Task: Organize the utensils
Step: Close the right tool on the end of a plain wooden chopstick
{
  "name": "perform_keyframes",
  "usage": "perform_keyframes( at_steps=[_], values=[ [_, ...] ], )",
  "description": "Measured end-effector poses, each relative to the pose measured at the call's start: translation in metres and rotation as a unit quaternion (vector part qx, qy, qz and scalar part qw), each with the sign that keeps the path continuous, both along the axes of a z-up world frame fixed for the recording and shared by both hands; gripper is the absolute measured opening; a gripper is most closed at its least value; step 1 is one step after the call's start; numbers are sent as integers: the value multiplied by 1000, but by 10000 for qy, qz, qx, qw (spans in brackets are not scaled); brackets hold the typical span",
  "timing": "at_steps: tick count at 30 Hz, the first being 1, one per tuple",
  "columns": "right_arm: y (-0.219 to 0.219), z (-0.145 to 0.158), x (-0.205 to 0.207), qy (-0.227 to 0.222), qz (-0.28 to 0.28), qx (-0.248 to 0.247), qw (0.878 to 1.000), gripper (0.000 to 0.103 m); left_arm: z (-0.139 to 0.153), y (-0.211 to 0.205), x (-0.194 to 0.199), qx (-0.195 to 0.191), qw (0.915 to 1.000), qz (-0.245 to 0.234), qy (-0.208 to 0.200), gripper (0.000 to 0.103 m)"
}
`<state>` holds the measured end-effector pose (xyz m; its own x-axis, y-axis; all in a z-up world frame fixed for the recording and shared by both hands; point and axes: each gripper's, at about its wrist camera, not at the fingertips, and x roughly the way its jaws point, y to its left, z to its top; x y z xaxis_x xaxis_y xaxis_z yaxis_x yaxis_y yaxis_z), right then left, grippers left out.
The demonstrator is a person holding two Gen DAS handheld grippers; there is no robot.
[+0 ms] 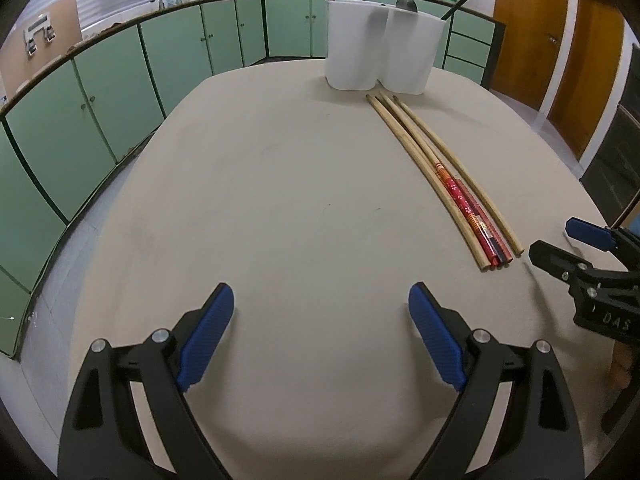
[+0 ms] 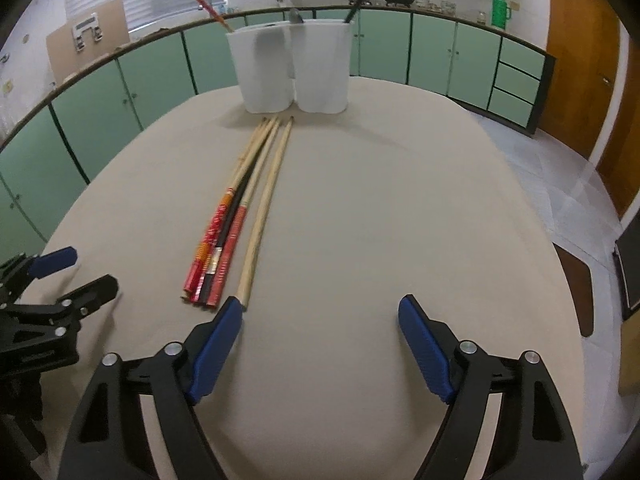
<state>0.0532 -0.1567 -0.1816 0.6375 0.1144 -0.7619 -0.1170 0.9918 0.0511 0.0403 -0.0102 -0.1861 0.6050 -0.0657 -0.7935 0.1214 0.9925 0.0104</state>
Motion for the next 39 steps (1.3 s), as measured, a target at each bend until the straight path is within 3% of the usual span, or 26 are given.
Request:
perform_keyframes(
  at_steps=[2, 14, 16, 27, 39],
  values=[
    [5, -1, 0, -7, 90, -22, 10000, 77, 0, 0, 0, -1, 10000, 6, -2, 87],
    [26, -4, 6, 12, 470, -14, 9989, 26, 1, -2, -1, -48, 10000, 24, -32, 87],
    [28, -3, 6, 7, 525, -9, 9986, 9, 2, -5, -1, -69, 10000, -13, -35, 87],
    [1, -3, 1, 18, 236, 102, 9997, 7, 7, -38, 9, -325, 9988, -371, -27, 87],
    [-15, -4, 1, 32, 124, 278, 9995, 7, -9, -59, 22, -229, 9989, -388, 102, 87]
  ],
)
